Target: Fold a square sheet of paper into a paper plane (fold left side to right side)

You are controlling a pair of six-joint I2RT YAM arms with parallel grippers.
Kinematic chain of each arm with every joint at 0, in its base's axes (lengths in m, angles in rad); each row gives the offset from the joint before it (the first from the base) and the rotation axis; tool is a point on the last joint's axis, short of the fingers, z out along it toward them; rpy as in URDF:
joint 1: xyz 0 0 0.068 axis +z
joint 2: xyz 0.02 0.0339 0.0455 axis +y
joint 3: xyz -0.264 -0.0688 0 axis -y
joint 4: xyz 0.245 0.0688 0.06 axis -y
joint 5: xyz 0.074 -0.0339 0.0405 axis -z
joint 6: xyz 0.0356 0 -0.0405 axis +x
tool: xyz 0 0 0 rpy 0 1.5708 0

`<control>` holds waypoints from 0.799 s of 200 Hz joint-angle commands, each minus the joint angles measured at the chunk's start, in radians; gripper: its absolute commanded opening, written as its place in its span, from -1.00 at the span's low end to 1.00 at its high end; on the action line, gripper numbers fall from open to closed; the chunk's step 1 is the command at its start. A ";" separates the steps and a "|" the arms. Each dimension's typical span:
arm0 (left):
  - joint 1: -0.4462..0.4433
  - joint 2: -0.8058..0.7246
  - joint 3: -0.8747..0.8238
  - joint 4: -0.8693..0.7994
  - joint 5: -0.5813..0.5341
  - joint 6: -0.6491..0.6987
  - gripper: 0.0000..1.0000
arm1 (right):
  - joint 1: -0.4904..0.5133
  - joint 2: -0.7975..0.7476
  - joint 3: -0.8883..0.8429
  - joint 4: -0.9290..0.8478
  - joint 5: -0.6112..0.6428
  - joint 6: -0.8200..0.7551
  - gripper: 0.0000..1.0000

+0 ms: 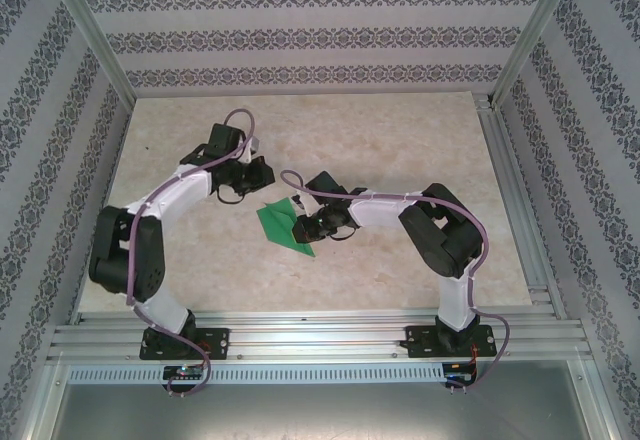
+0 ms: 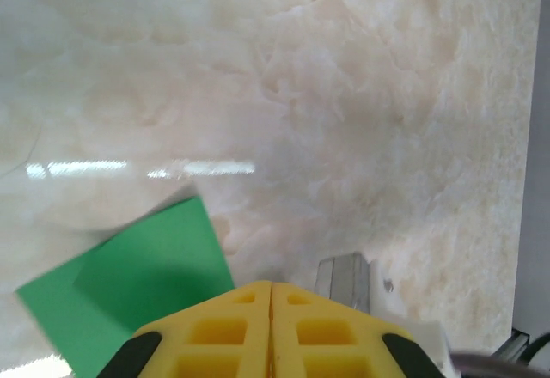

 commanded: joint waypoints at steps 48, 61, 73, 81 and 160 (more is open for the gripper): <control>-0.020 0.291 0.239 -0.240 0.199 0.228 -0.88 | -0.008 0.011 -0.027 0.017 0.000 0.005 -0.79; -0.029 0.318 0.272 -0.279 0.188 0.253 -0.89 | -0.008 0.012 -0.027 0.017 0.000 0.005 -0.79; -0.029 0.320 0.278 -0.278 0.175 0.253 -0.88 | -0.009 0.013 -0.026 0.017 0.001 0.006 -0.79; -0.029 0.315 0.278 -0.276 0.165 0.249 -0.86 | -0.008 0.015 -0.027 0.018 0.002 0.006 -0.79; 0.094 -0.027 0.009 -0.155 0.046 0.149 -0.79 | -0.010 0.018 -0.026 0.015 -0.006 0.006 -0.78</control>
